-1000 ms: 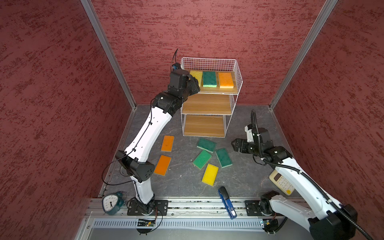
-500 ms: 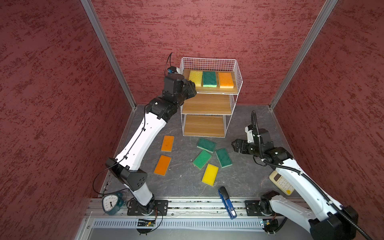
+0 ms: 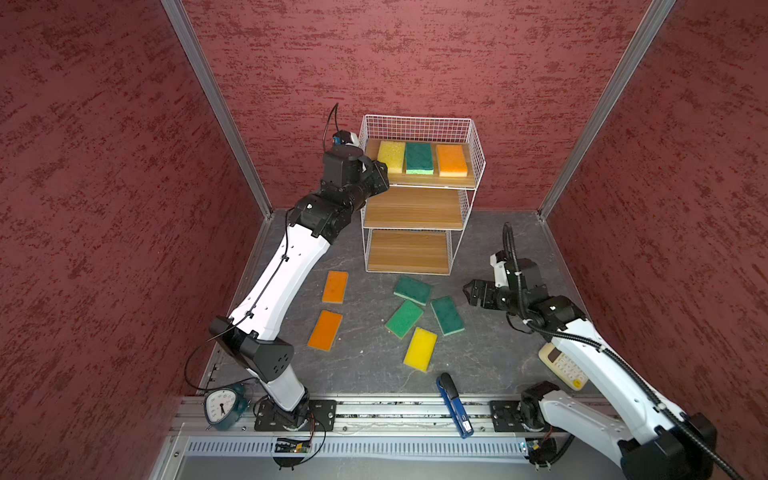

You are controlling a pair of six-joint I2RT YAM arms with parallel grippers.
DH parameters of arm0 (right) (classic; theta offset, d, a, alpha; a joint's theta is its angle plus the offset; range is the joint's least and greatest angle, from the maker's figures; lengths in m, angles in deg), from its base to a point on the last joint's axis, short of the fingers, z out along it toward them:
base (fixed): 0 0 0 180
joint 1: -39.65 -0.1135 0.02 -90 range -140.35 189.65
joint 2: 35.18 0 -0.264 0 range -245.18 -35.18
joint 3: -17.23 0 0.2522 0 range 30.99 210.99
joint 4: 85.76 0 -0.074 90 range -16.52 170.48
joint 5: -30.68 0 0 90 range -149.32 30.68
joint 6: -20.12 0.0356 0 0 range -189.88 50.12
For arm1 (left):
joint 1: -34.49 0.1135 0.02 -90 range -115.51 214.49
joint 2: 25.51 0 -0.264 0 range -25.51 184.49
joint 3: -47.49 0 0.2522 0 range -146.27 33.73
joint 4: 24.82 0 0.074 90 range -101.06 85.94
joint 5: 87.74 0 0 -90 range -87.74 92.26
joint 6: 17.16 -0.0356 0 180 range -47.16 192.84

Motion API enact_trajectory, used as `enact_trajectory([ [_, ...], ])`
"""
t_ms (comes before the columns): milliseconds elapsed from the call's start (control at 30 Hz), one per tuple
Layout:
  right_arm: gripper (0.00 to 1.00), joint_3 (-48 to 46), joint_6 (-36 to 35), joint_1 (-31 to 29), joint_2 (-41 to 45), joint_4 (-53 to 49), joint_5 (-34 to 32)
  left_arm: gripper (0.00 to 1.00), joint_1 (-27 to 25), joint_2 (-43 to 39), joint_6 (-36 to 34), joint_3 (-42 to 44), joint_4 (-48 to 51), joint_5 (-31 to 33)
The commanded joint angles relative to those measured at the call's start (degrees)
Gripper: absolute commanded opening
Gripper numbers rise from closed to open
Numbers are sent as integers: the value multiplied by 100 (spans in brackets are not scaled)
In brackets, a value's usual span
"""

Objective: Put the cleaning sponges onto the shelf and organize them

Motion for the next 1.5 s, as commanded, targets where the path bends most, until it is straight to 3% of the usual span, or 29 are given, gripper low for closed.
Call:
enact_trajectory([
  [0, 97, -52, -64, 66, 81, 122, -18, 33, -62, -115, -130, 124, -194, -212],
  [167, 97, -49, -86, 56, 72, 155, -10, 20, -85, -122, -136, 228, -238, -446],
  [367, 97, -54, -129, 54, 72, 155, -21, 13, -98, -39, -156, 282, -376, -583],
  [700, 97, -69, -183, 54, 30, 175, -71, 8, -152, 194, -278, 29, -364, -583],
  [1467, 97, -98, -209, 58, -104, 210, -88, 5, -194, 627, -228, -179, -510, -596],
])
